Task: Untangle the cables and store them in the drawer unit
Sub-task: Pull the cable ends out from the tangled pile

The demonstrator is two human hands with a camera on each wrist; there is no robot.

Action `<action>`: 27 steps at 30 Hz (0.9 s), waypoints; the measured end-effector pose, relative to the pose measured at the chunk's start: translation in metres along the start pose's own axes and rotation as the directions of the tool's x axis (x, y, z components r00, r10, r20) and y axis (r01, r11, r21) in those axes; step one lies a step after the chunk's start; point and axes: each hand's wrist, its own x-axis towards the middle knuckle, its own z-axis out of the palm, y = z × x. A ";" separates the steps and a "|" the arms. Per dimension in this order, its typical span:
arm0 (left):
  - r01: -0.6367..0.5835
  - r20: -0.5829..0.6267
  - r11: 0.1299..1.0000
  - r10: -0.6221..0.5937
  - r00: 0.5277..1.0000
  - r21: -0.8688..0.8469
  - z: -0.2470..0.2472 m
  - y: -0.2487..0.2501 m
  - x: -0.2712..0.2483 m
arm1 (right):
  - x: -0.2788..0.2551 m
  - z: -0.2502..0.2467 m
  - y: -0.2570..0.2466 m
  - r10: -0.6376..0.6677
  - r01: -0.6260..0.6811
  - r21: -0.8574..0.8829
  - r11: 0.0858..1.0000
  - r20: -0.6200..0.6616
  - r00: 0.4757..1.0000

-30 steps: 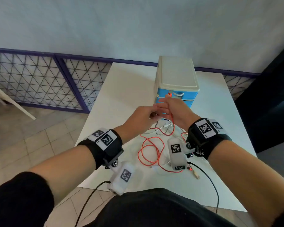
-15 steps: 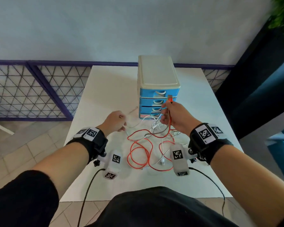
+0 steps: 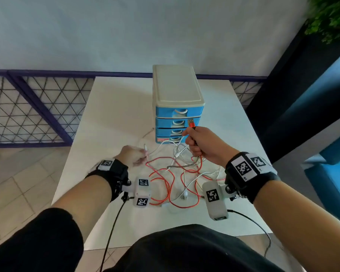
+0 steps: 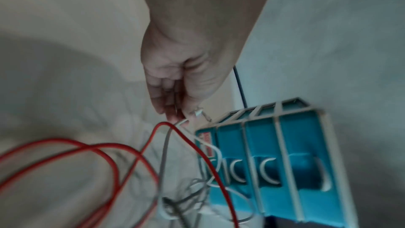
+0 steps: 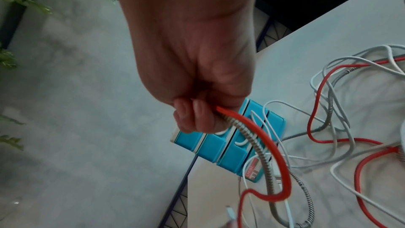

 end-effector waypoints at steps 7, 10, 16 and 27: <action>-0.292 0.120 0.943 0.312 0.942 -0.163 0.000 0.074 -0.055 | 0.016 0.009 -0.020 -0.151 0.151 -0.006 0.988 -0.022 0.988; -0.383 0.114 0.904 0.408 0.906 -0.190 0.008 0.094 -0.075 | 0.020 0.021 -0.027 -0.230 0.230 -0.030 0.973 0.004 0.973; -0.508 -0.044 0.851 0.507 0.861 -0.130 0.024 0.109 -0.091 | 0.020 0.036 -0.035 -0.288 0.289 -0.065 0.955 0.029 0.957; -0.723 0.337 0.615 0.640 0.691 0.315 0.051 0.082 -0.104 | 0.016 0.008 -0.030 -0.294 0.287 -0.150 0.946 -0.025 0.955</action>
